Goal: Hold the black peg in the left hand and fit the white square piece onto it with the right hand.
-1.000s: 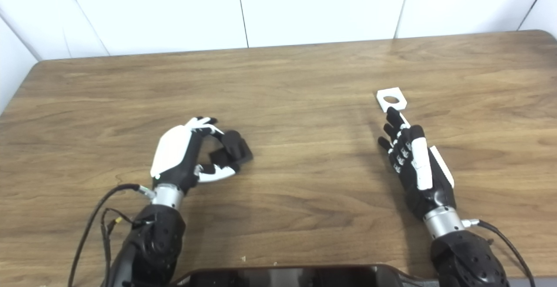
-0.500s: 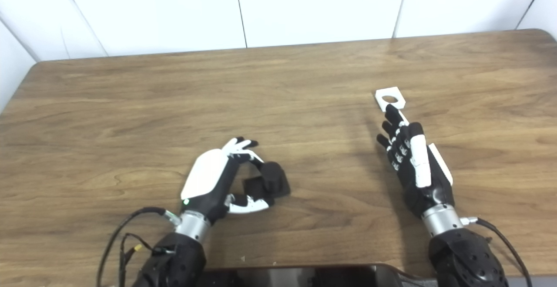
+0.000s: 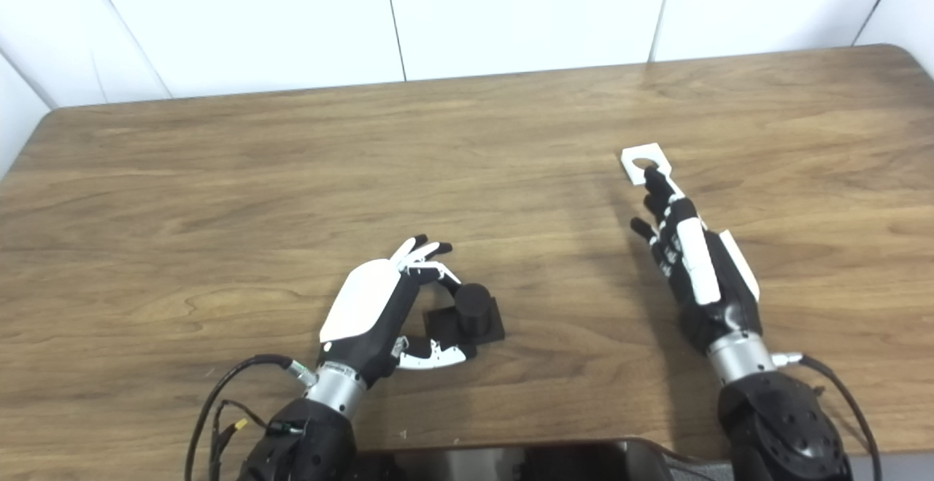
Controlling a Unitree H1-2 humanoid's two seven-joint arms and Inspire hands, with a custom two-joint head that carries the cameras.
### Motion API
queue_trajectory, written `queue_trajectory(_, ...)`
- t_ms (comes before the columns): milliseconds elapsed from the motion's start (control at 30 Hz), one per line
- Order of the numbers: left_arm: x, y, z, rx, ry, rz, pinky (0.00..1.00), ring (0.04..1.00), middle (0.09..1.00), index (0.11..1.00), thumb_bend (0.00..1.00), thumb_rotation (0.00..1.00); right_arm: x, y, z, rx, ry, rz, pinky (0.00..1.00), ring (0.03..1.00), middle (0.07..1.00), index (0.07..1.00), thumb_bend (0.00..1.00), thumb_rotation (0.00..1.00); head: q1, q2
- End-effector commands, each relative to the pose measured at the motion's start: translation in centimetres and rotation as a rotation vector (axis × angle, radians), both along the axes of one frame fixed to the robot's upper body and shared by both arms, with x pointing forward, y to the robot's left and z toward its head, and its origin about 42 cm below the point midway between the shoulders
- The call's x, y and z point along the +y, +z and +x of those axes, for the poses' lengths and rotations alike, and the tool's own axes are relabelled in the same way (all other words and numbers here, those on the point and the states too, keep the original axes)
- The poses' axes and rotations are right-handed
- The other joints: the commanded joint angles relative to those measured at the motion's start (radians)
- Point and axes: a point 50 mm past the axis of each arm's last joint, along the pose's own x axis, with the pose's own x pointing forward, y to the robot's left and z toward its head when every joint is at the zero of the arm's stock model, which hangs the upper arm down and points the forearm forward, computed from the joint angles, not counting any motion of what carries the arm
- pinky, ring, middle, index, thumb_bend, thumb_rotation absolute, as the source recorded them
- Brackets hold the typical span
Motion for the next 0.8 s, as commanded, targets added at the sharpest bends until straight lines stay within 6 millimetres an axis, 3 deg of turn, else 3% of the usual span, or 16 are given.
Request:
queue_trajectory(0,-0.3,-0.4,0.2,0.028,-0.014,-0.004,0.83,0.979,0.900,0.494,0.51,0.06,-0.3,3.1,1.5,-0.129,0.002,-0.073,0.90,0.958,0.933,0.893,0.63,0.75,-0.002,0.001)
queue_trajectory(33,-0.2,-0.4,0.2,0.029,-0.011,-0.005,0.83,0.980,0.901,0.494,0.51,0.06,-0.4,3.7,1.9,-0.146,0.013,-0.103,0.90,0.960,0.939,0.898,0.63,0.73,-0.002,0.001)
queue_trajectory(133,-0.2,-0.3,0.3,0.025,-0.008,-0.002,0.81,0.977,0.901,0.494,0.51,0.06,-1.3,6.2,4.1,-0.204,-0.049,-0.319,0.87,0.924,0.907,0.825,0.72,0.55,-0.009,0.000)
queue_trajectory(333,-0.1,-0.4,0.4,0.030,-0.004,-0.003,0.82,0.981,0.906,0.495,0.51,0.06,-2.4,10.3,8.0,-0.267,-0.150,-0.731,0.96,0.954,0.914,0.766,0.80,0.41,-0.016,-0.003)
queue_trajectory(433,-0.1,-0.3,0.5,0.025,-0.002,-0.004,0.83,0.981,0.903,0.495,0.51,0.06,-3.2,11.3,9.8,-0.275,-0.157,-0.809,0.97,0.967,0.913,0.742,0.84,0.35,-0.017,-0.006)
queue_trajectory(767,0.2,-0.4,0.7,0.021,0.019,-0.010,0.84,0.983,0.899,0.494,0.51,0.06,-6.0,13.0,13.6,-0.193,-0.058,-0.973,0.96,1.000,0.937,0.749,0.88,0.30,-0.034,-0.028)
